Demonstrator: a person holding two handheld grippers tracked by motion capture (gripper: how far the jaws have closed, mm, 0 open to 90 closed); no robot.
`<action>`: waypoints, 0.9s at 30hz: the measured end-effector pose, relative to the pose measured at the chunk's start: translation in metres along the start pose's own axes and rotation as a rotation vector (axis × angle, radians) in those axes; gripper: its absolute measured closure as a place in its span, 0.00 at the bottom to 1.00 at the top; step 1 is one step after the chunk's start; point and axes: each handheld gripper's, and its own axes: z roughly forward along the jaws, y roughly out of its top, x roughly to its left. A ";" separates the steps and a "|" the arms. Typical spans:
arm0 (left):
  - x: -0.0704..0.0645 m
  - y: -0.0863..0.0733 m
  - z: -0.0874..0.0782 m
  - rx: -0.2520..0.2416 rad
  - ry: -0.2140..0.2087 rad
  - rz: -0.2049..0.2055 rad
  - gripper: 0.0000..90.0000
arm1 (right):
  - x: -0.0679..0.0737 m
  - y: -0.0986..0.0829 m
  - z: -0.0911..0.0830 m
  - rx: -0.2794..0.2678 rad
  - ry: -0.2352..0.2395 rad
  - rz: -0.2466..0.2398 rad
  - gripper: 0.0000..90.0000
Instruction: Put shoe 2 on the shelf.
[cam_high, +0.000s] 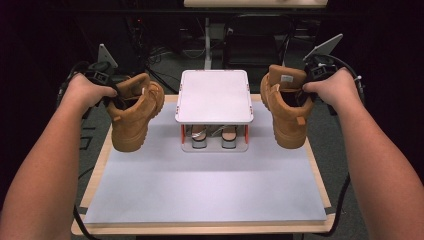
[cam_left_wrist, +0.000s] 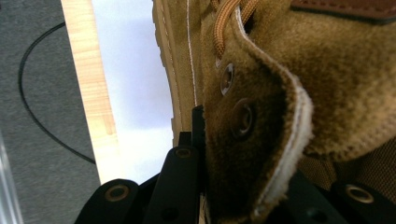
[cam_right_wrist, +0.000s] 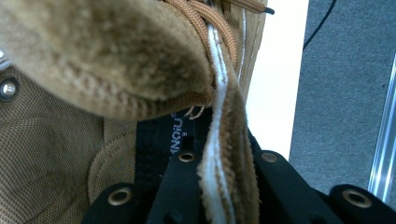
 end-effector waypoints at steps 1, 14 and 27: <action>0.000 0.002 -0.001 -0.002 -0.003 -0.005 0.94 | 0.000 0.002 -0.001 0.005 -0.001 -0.004 0.96; -0.009 0.017 0.000 0.002 -0.031 -0.034 0.94 | -0.002 0.023 -0.010 -0.051 0.044 0.075 0.95; -0.020 0.025 -0.007 -0.005 -0.041 -0.039 0.94 | 0.004 0.028 -0.009 -0.040 0.038 0.095 0.95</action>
